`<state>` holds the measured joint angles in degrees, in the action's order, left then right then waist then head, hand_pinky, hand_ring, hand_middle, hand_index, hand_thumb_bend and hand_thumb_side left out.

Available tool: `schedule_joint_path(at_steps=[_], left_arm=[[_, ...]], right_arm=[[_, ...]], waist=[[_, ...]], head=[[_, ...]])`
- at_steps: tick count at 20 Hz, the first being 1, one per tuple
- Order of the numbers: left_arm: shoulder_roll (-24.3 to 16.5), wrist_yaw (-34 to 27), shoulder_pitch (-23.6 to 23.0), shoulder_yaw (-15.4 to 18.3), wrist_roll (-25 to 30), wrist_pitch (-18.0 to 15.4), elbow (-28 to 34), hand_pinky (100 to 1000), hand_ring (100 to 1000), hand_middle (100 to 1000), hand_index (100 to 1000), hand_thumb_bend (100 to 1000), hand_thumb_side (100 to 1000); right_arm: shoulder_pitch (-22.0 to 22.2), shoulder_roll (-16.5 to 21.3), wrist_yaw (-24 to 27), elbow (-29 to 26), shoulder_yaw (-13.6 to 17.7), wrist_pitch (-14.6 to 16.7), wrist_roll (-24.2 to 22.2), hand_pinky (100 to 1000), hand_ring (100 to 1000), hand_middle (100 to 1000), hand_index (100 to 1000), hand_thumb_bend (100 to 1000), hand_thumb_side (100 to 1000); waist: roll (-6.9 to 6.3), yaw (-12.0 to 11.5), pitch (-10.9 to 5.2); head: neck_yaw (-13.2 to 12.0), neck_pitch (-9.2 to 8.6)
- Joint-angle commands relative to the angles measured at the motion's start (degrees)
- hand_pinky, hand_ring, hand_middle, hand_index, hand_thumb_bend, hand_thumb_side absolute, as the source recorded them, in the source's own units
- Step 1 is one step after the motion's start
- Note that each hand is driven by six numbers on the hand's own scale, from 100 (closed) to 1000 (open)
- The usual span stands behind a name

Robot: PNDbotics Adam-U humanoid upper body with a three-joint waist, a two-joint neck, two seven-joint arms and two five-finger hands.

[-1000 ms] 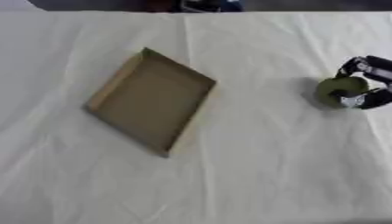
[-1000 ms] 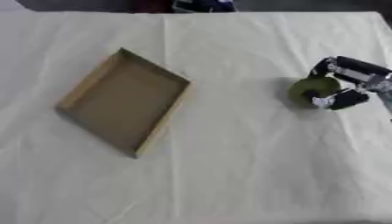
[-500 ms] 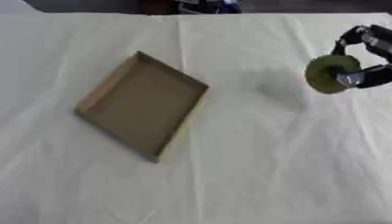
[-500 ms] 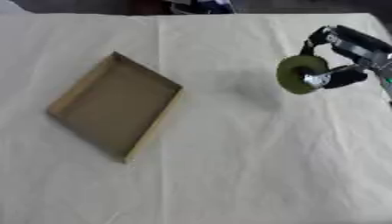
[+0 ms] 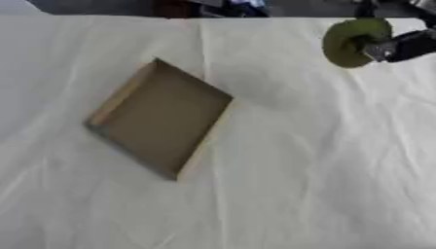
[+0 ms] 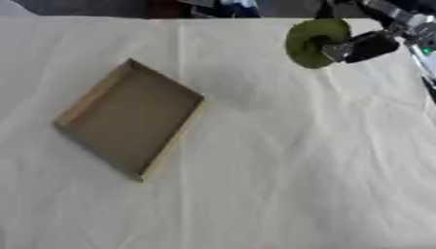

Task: Pick up objects on the table and place them in the box.

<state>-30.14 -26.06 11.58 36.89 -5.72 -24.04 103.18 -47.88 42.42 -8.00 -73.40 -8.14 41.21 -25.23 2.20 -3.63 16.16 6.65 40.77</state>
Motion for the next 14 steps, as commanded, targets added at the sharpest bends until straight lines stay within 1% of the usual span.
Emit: schedule_joint_path(at_steps=[1, 2, 3, 6, 9, 12, 14], left_arm=[[-1.28, 0.16, 0.45, 0.02, -0.12, 0.39, 1.41, 867, 869, 690, 825, 100, 596], [-1.24, 0.16, 0.51, -0.05, -0.10, 0.42, 1.43, 867, 869, 690, 826, 100, 595], [-1.18, 0.13, 0.62, -0.18, -0.01, 0.42, 1.42, 867, 869, 690, 826, 100, 595], [-1.00, 0.01, 0.78, -0.31, 0.25, 0.26, 1.25, 868, 869, 690, 825, 100, 595], [-0.74, -0.20, 0.99, -0.32, 0.62, 0.22, 1.05, 869, 869, 691, 825, 100, 595], [-0.61, -0.36, 1.19, -0.31, 0.94, 0.21, 0.98, 869, 869, 691, 825, 100, 594], [-0.50, -0.47, 1.35, -0.30, 1.07, 0.19, 0.96, 870, 869, 691, 825, 100, 594]], right_arm=[[-3.09, -2.70, 0.75, -1.89, -0.24, 0.66, -3.57, 617, 529, 342, 493, 100, 122], [-3.97, -4.36, 0.71, -2.25, -0.49, 0.24, -3.98, 615, 530, 344, 494, 100, 113], [-5.36, -7.32, 0.14, -2.66, -0.93, -0.63, -4.66, 614, 530, 344, 494, 100, 110], [-7.61, -13.83, -2.90, -3.52, -1.65, -3.29, -5.80, 614, 534, 348, 498, 100, 113], [-7.95, -19.63, -7.60, -3.38, -2.05, -5.24, -5.89, 611, 533, 346, 497, 100, 123], [-7.53, -24.00, -12.94, -2.44, -2.42, -6.44, -4.69, 608, 532, 341, 493, 100, 138], [-7.19, -26.60, -16.16, -1.43, -2.95, -6.71, -4.12, 610, 532, 340, 493, 100, 143]], waist=[[-0.23, -0.09, -1.29], [-0.30, -0.23, -1.28], [-0.41, -0.37, -1.24], [-0.62, -0.68, -1.03], [-0.65, -1.04, -0.69], [-0.61, -1.40, -0.41], [-0.61, -1.74, -0.21]], head=[[0.19, 0.10], [0.37, 0.13], [0.57, 0.16], [0.94, 0.16], [1.21, 0.07], [1.51, 0.02], [1.84, -0.07]])
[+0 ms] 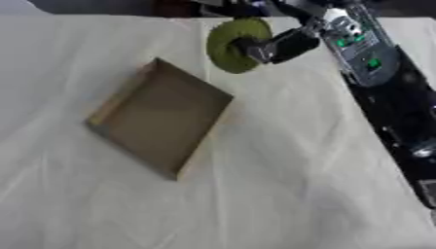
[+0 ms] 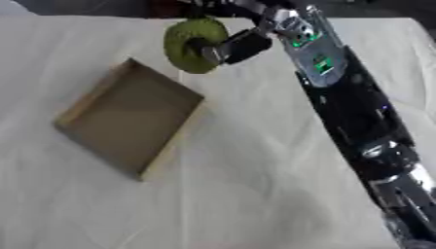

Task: Pick up objects on the table and place them in the box.

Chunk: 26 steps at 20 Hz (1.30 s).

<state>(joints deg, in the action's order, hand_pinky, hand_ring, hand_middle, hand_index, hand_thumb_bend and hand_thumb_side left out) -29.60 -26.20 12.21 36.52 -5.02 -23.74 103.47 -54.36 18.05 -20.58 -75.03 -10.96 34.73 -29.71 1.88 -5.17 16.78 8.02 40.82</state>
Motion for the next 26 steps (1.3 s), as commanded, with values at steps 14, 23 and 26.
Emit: schedule_joint_path(at_steps=[14, 23, 26], left_arm=[[-0.25, -1.04, 1.52, 0.05, 1.01, 0.08, 0.54, 872, 868, 688, 823, 100, 595], [-0.10, -0.75, 1.41, 0.11, 0.67, 0.46, 1.05, 873, 868, 689, 824, 100, 596], [0.05, -0.58, 1.34, 0.17, 0.38, 0.84, 1.42, 873, 868, 689, 824, 100, 597]], right_arm=[[2.06, -12.98, -23.68, 9.22, 1.05, 2.51, 3.85, 670, 607, 425, 582, 100, 138], [3.26, -12.55, -27.17, 9.69, 2.07, 6.83, 1.50, 885, 987, 862, 900, 100, 184], [3.57, -11.45, -24.91, 6.51, 3.13, 6.88, 1.74, 897, 1000, 879, 914, 100, 247]], waist=[[-0.32, -2.08, -0.08], [-0.32, -1.38, -0.48], [-0.37, -0.94, -0.81]], head=[[2.48, -0.70], [1.97, -0.36], [1.75, -0.22]])
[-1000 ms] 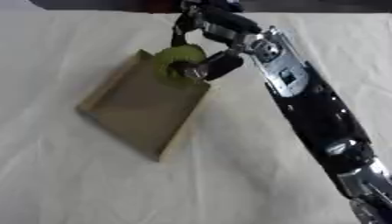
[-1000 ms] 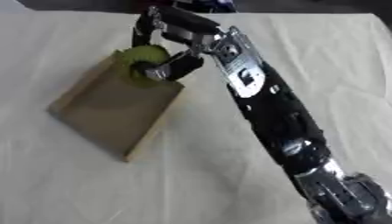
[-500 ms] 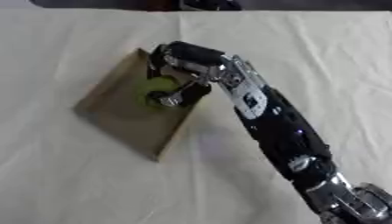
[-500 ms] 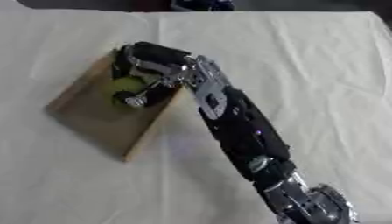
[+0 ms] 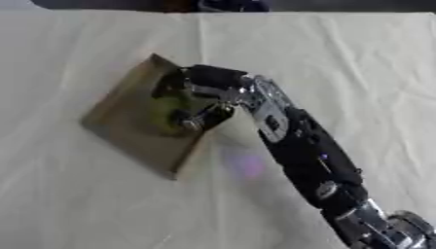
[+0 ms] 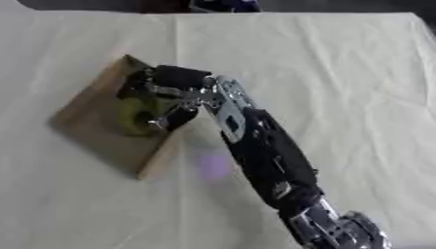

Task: Pick up objects on the table and place them in the box.

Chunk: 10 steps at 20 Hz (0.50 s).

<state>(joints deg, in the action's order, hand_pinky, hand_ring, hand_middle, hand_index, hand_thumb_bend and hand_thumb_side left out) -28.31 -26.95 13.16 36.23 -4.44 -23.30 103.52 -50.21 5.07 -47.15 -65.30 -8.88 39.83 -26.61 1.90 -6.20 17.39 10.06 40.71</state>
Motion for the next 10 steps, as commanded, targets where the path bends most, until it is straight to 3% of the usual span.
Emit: schedule_joint_path(at_steps=[1, 4, 5, 10], left_arm=[[-1.19, 0.25, 0.32, 0.48, -0.33, 0.51, 1.50, 873, 868, 689, 824, 100, 597], [-1.19, 0.55, -0.10, 0.57, -0.65, 0.71, 1.72, 873, 868, 689, 823, 100, 597], [-1.21, 0.65, -0.20, 0.59, -0.74, 0.74, 1.77, 873, 868, 690, 824, 100, 597], [-1.49, 1.36, -0.89, 0.93, -1.60, 0.64, 2.12, 871, 867, 689, 823, 100, 597]], right_arm=[[-0.44, 1.99, 2.57, -4.39, 1.45, 1.38, -1.13, 895, 1000, 878, 915, 100, 223], [0.00, 3.82, 6.43, -8.58, 2.92, -0.28, -0.43, 890, 994, 877, 914, 100, 161], [0.16, 4.52, 8.31, -10.13, 3.53, -1.15, -0.26, 883, 982, 862, 907, 100, 100], [1.75, 10.99, 24.01, -20.34, 8.74, -9.53, 1.34, 881, 959, 840, 919, 100, 100]], waist=[[-0.41, 0.22, -1.53], [-0.48, 0.60, -1.91], [-0.50, 0.72, -2.03], [-0.47, 1.50, -2.66]], head=[[-0.41, -0.05], [-0.86, 0.11], [-1.01, 0.15], [-2.29, 0.47]])
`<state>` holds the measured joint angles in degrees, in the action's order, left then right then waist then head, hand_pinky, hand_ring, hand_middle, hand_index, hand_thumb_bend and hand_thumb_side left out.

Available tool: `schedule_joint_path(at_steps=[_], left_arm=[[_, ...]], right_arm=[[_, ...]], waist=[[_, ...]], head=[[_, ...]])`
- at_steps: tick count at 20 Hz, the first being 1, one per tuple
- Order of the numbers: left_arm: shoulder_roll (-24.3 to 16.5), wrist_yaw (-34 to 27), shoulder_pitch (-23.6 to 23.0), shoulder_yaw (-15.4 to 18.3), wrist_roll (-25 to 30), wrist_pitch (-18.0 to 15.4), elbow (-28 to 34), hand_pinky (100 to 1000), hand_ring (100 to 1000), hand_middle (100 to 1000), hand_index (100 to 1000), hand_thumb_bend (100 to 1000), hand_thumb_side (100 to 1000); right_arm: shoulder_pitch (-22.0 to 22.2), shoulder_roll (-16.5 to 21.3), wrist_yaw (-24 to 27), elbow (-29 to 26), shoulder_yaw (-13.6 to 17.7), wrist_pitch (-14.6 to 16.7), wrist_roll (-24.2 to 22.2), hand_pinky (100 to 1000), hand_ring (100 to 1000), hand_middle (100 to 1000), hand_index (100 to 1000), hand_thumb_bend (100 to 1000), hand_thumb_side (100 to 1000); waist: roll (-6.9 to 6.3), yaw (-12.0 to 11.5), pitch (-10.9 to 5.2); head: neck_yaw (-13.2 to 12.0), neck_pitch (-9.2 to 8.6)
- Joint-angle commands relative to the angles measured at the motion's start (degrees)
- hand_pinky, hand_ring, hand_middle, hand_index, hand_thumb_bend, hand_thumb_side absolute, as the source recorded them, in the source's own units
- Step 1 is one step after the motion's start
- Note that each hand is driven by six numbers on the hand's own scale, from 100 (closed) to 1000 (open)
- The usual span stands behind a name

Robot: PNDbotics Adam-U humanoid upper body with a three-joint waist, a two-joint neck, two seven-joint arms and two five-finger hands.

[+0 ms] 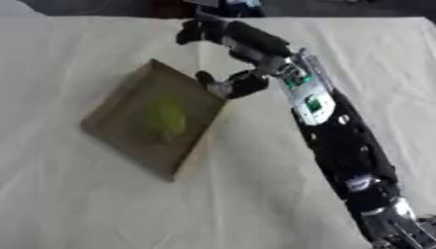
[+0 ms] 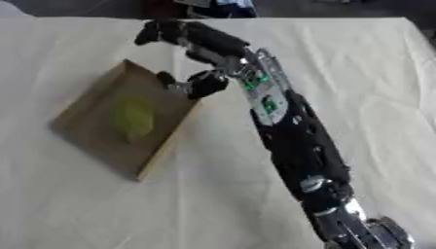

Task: Pick up objects on the table and place them in the box.

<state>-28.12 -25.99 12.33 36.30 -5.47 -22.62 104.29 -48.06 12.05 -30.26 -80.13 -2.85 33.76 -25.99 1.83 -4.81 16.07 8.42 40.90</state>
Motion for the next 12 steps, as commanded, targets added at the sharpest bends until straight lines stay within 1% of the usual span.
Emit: schedule_joint_path(at_steps=[1, 3, 5, 6, 7, 9, 12], left_arm=[[-1.65, 0.55, -0.19, 0.96, -0.77, 0.00, 1.45, 871, 867, 689, 823, 100, 597], [-1.53, 0.88, -0.50, 1.15, -1.13, 0.14, 1.66, 872, 867, 689, 823, 100, 597], [-1.48, 1.21, -0.79, 1.34, -1.35, 0.18, 1.75, 871, 867, 688, 823, 100, 596], [-1.46, 1.35, -0.94, 1.43, -1.43, 0.15, 1.78, 871, 867, 688, 823, 100, 596], [-1.45, 1.47, -1.11, 1.55, -1.52, 0.11, 1.78, 872, 867, 688, 823, 100, 596], [-1.49, 1.67, -1.56, 1.87, -1.80, -0.03, 1.68, 872, 867, 688, 823, 100, 596], [-1.69, 1.96, -2.03, 2.21, -2.14, -0.31, 1.57, 871, 866, 688, 822, 100, 596]], right_arm=[[0.07, 5.64, 10.68, -7.52, 4.04, -5.30, 1.32, 882, 955, 837, 918, 100, 100], [1.16, 8.68, 16.93, -11.28, 6.83, -8.83, 3.11, 882, 951, 837, 922, 100, 100], [2.59, 12.00, 22.94, -14.83, 9.69, -11.98, 6.16, 875, 942, 851, 966, 100, 100], [3.52, 13.69, 25.52, -16.42, 11.01, -12.95, 8.03, 871, 939, 854, 976, 100, 100], [4.63, 15.40, 28.14, -17.84, 12.14, -13.44, 9.73, 866, 934, 857, 982, 100, 100], [7.32, 18.87, 32.33, -19.96, 14.60, -13.38, 12.95, 862, 925, 850, 979, 100, 100], [11.52, 22.96, 36.20, -21.74, 18.04, -12.11, 17.76, 855, 910, 838, 954, 100, 100]], waist=[[-0.39, 0.29, -1.42], [-0.40, 0.61, -1.54], [-0.47, 0.94, -1.56], [-0.52, 1.09, -1.56], [-0.55, 1.23, -1.56], [-0.62, 1.59, -1.59], [-0.61, 2.26, -1.68]], head=[[-0.91, 0.33], [-1.40, 0.31], [-1.81, 0.27], [-2.00, 0.21], [-2.23, 0.18], [-2.82, 0.27], [-3.55, 0.67]])
